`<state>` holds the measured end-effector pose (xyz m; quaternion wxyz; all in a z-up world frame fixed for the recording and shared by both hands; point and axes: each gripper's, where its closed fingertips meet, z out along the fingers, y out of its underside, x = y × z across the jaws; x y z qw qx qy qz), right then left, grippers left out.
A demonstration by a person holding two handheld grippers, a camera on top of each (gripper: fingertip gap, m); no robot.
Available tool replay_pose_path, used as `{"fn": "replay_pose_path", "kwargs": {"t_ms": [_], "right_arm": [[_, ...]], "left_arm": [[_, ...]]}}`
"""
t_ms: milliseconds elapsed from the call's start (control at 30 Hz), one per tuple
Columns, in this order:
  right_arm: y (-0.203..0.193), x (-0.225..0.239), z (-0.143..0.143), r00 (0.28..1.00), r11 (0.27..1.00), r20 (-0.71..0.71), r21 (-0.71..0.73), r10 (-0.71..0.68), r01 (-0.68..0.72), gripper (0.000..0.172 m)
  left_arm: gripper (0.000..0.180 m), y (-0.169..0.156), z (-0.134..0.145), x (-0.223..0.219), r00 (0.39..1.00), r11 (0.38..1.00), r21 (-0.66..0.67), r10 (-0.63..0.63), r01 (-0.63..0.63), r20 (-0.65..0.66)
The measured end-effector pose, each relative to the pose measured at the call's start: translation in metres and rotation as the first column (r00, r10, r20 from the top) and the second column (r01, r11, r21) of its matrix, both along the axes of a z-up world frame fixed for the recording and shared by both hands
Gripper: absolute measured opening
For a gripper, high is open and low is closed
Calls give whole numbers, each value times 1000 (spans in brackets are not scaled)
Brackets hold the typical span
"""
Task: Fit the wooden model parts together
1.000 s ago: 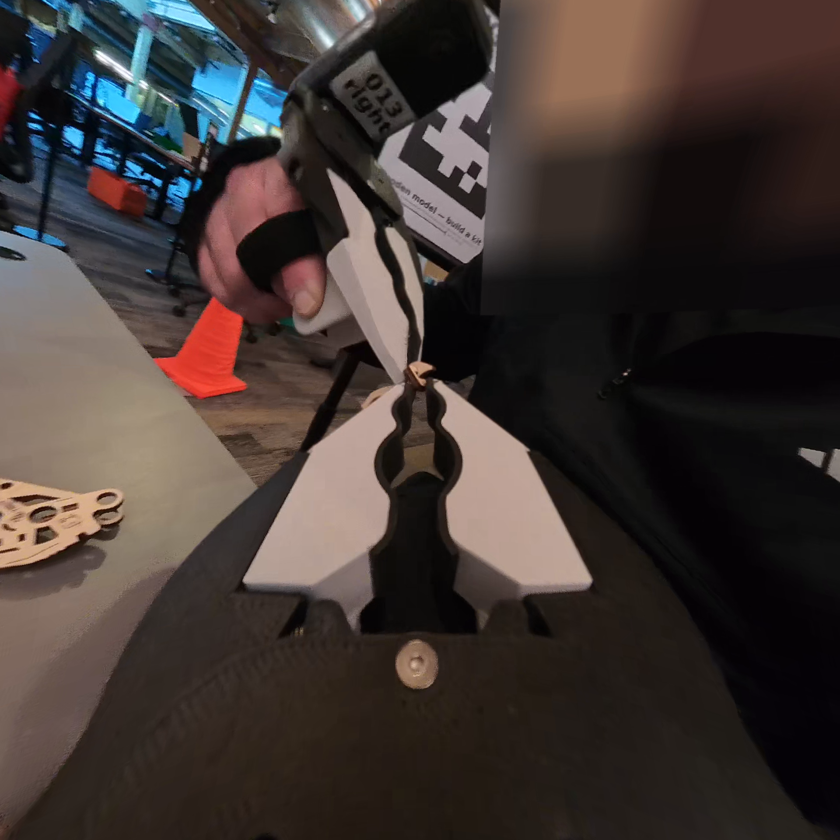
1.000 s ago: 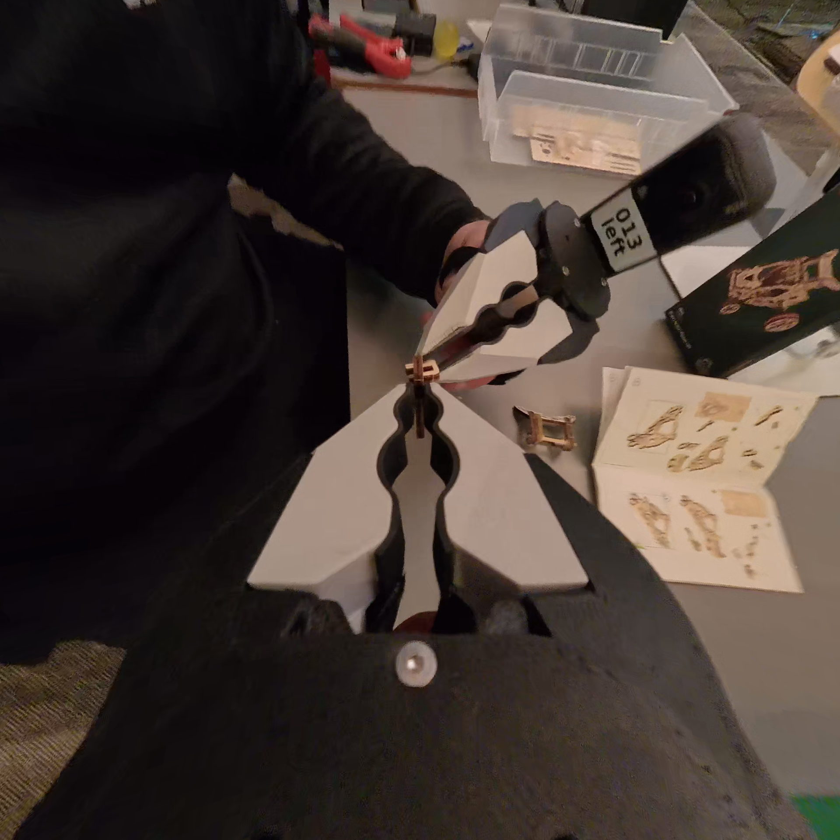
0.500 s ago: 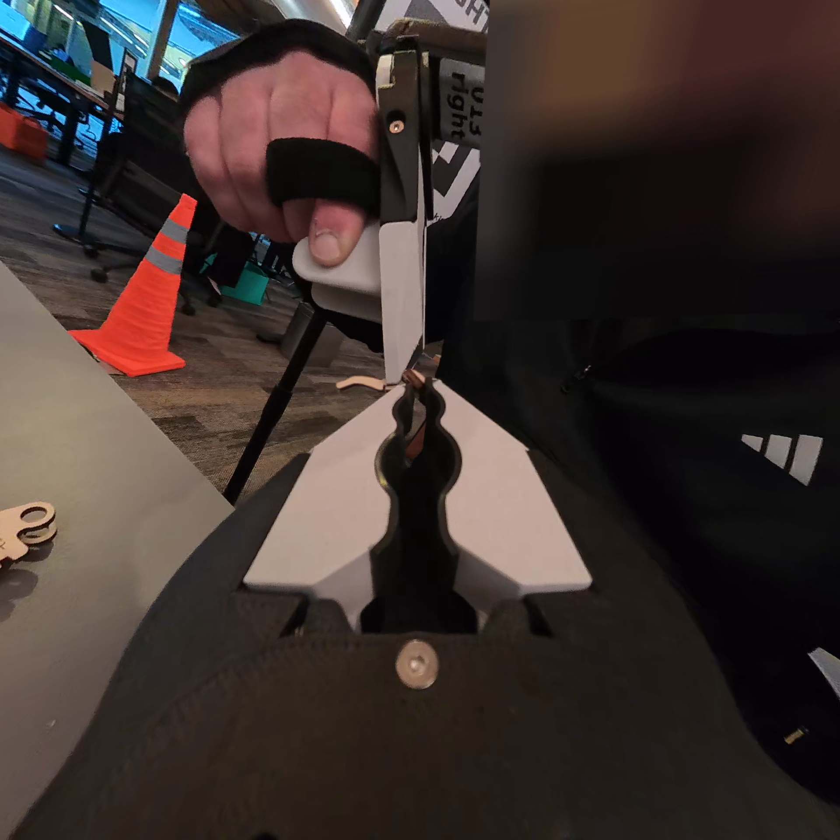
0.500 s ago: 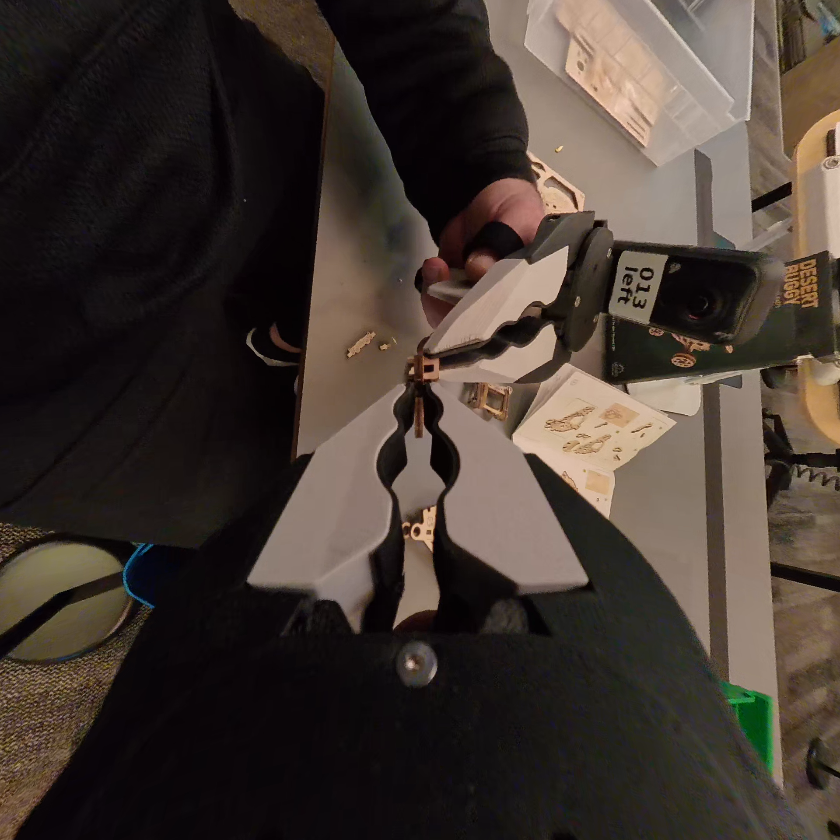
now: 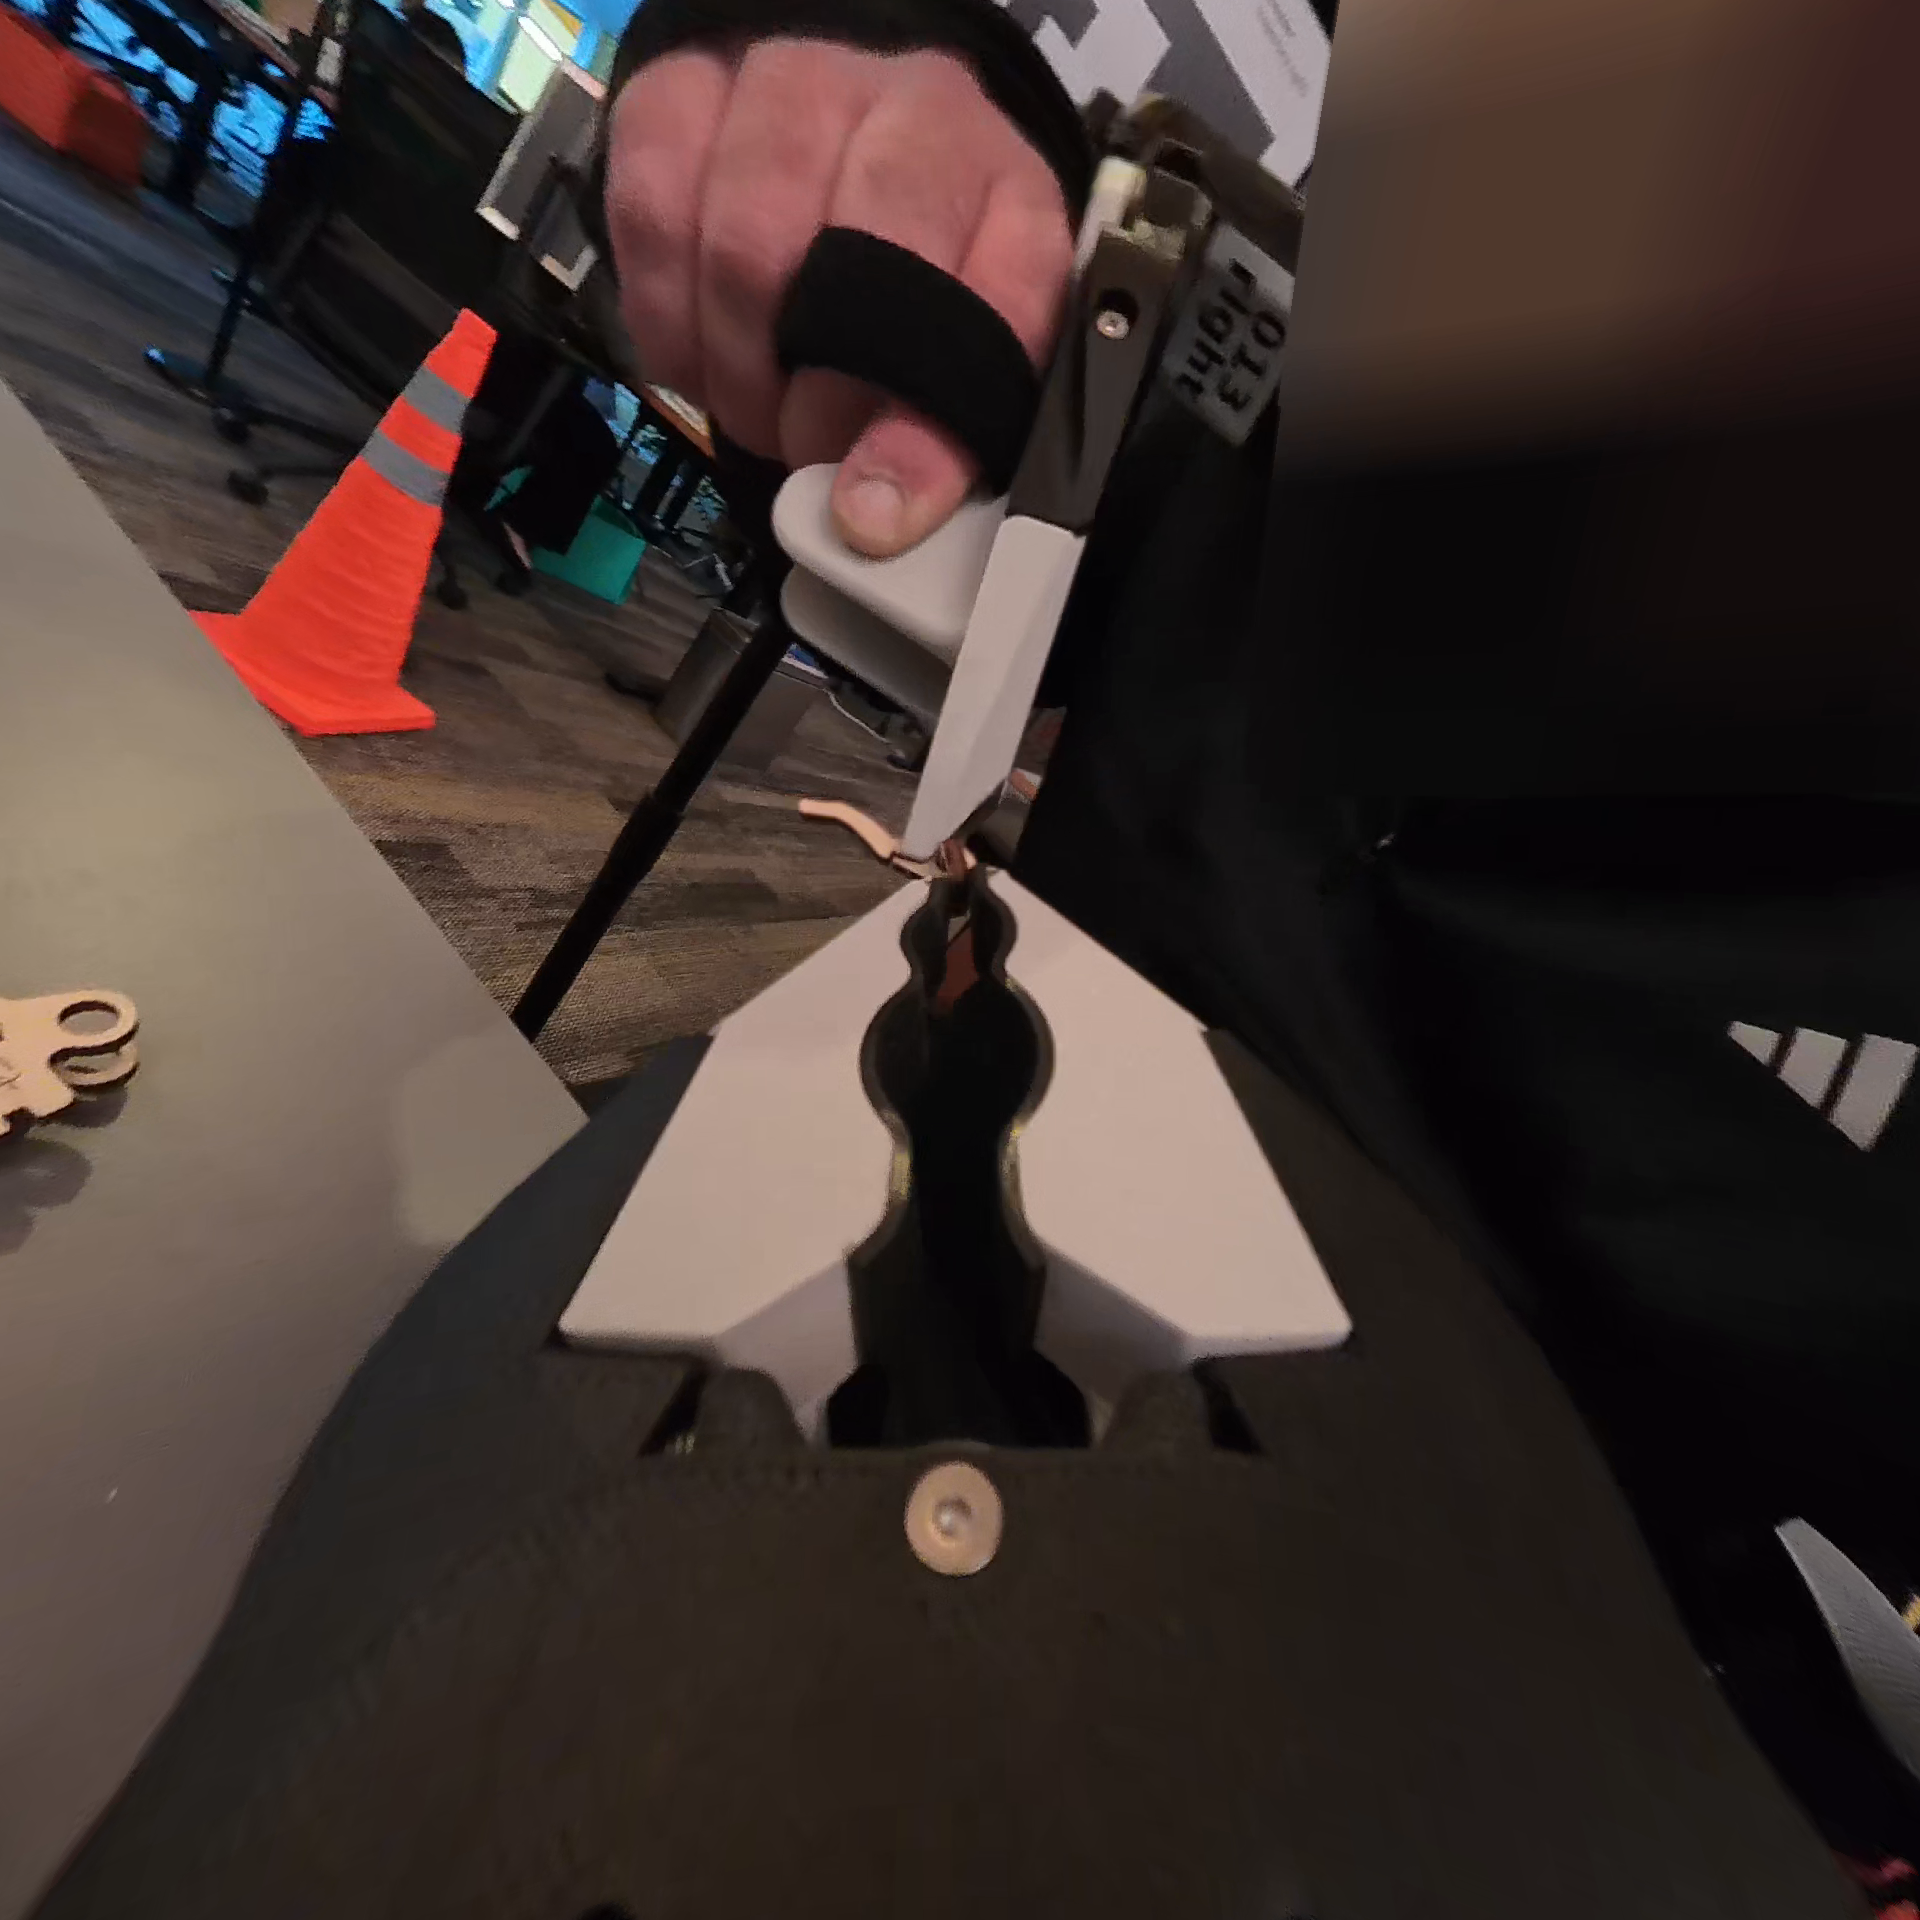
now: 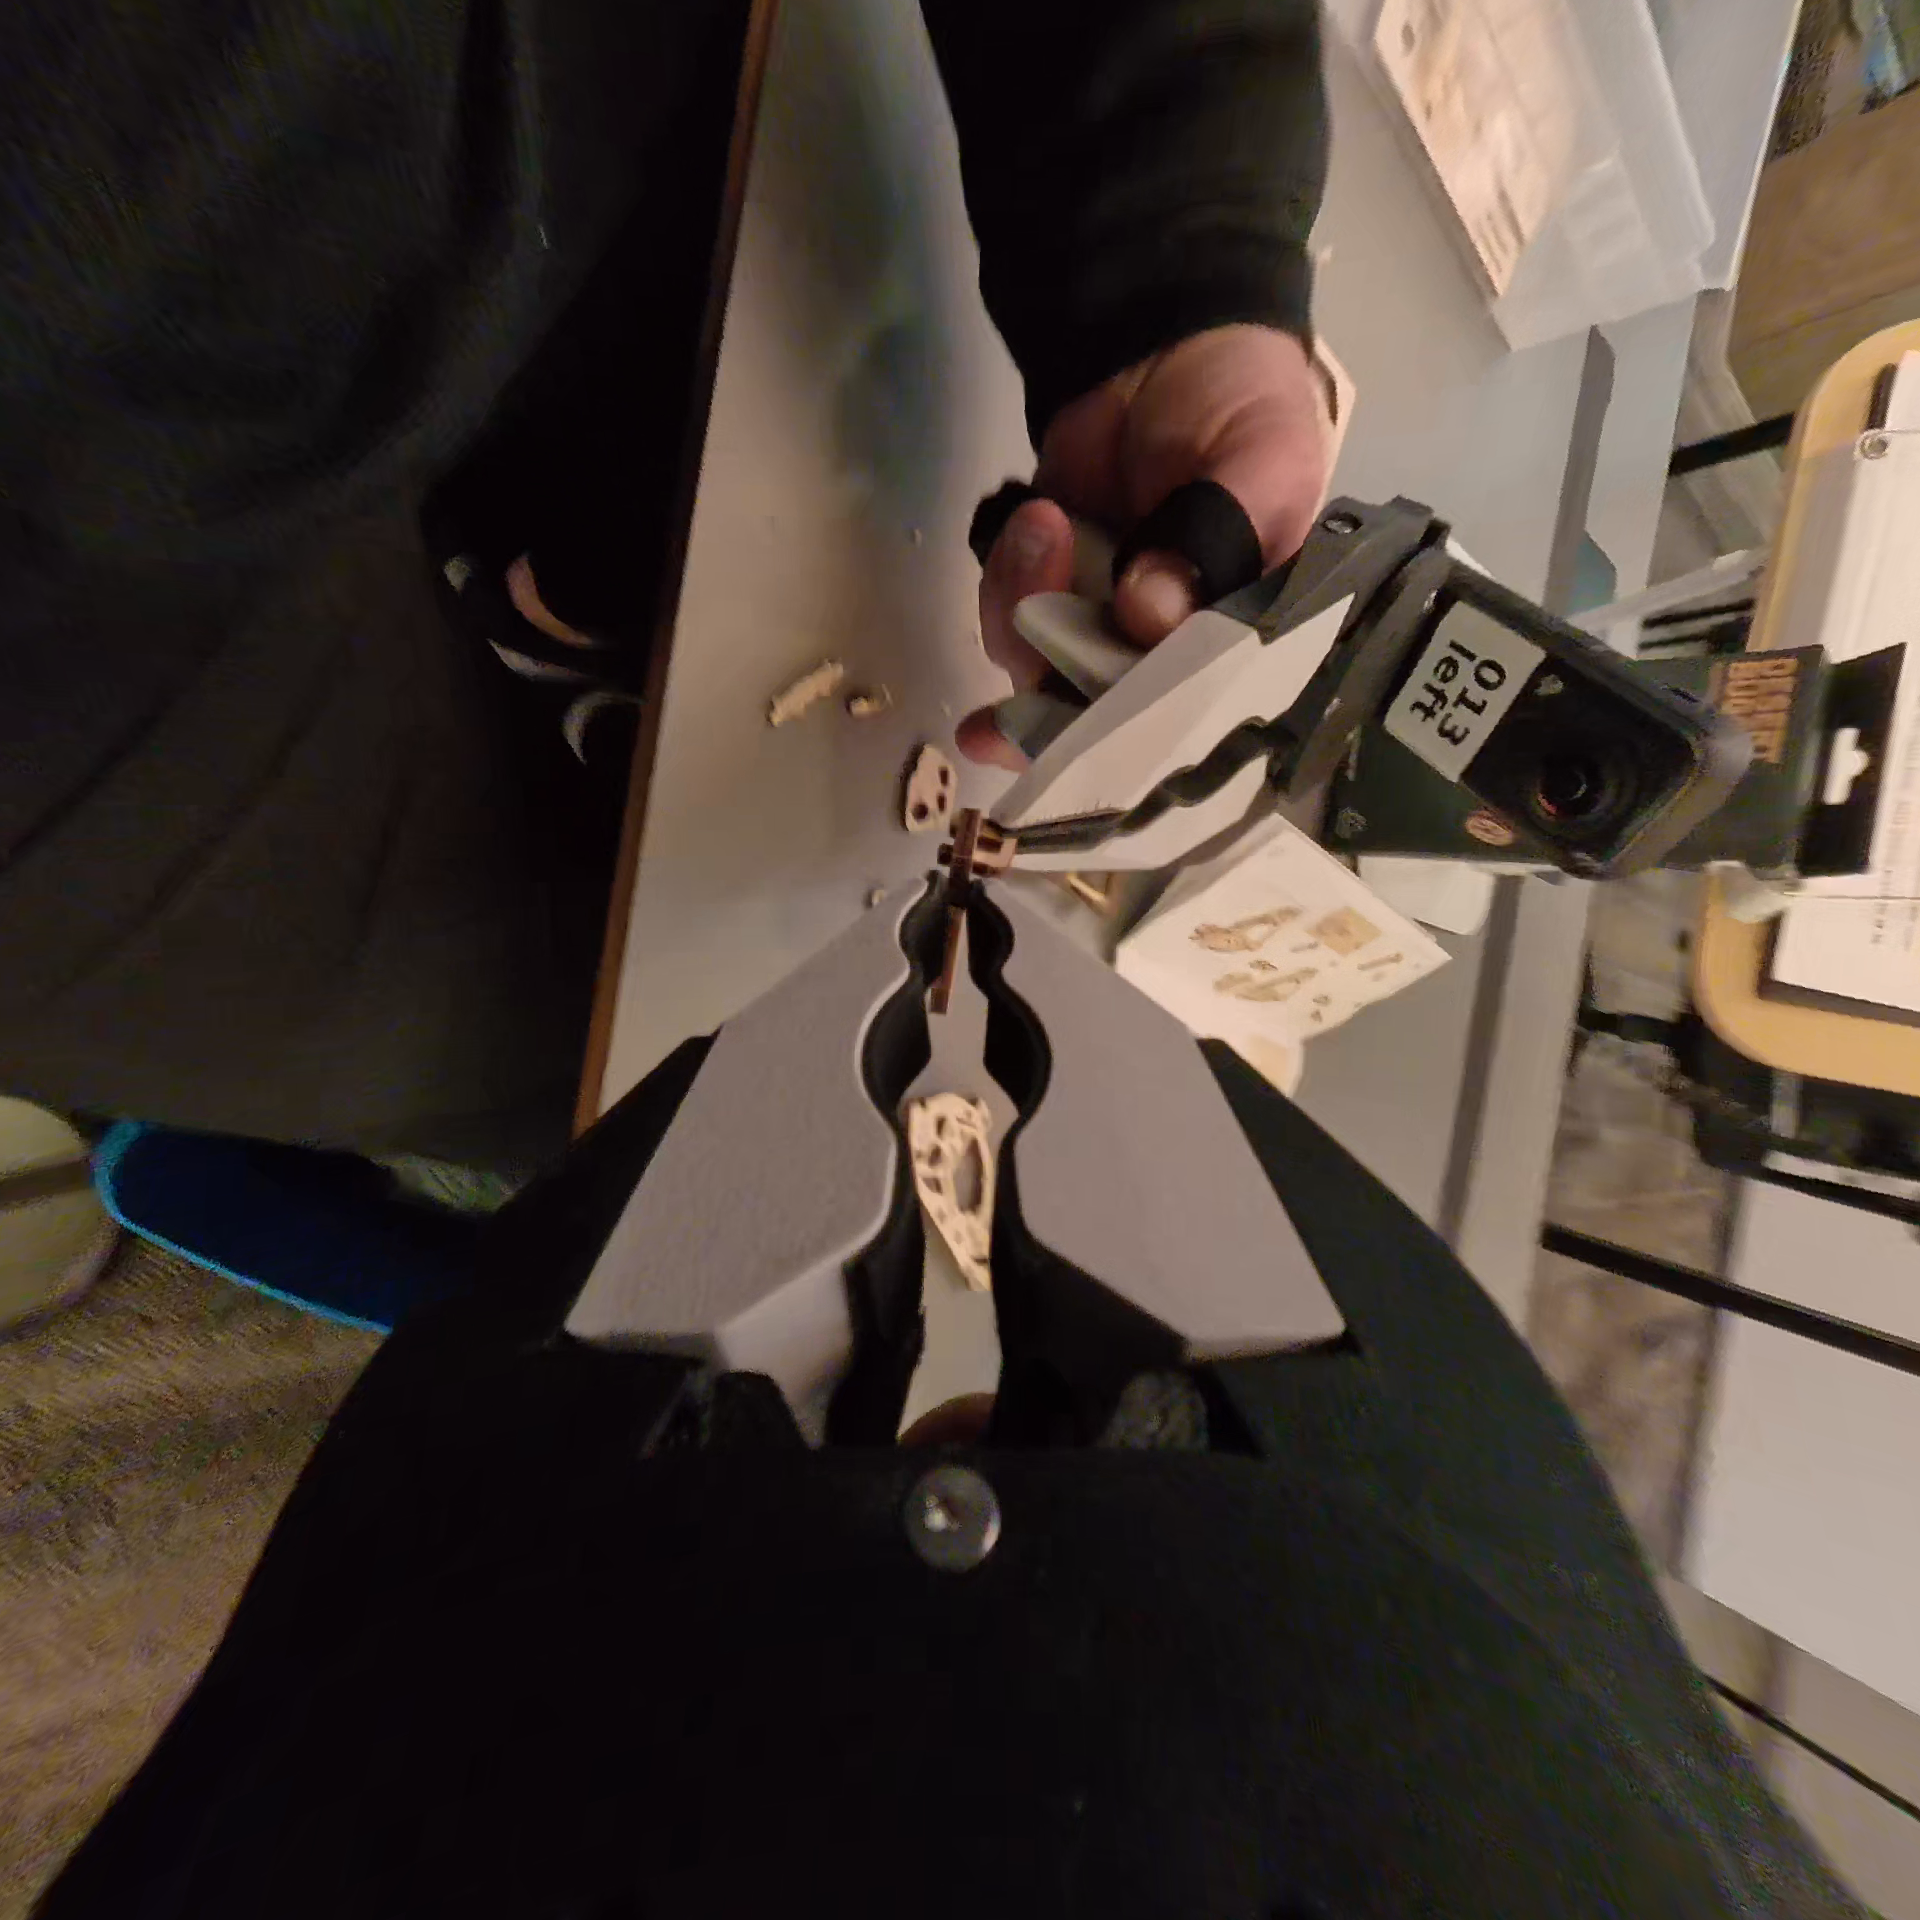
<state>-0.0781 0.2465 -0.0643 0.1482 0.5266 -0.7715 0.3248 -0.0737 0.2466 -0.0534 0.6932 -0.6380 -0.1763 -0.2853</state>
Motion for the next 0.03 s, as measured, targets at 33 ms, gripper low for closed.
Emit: {"fn": "replay_pose_path", "kwargs": {"t_ms": [33], "right_arm": [[0, 2, 2, 999, 1000, 47, -2, 2, -2, 1]], "left_arm": [[1, -1, 2, 1, 1000, 1000, 11, -7, 7, -4]]}}
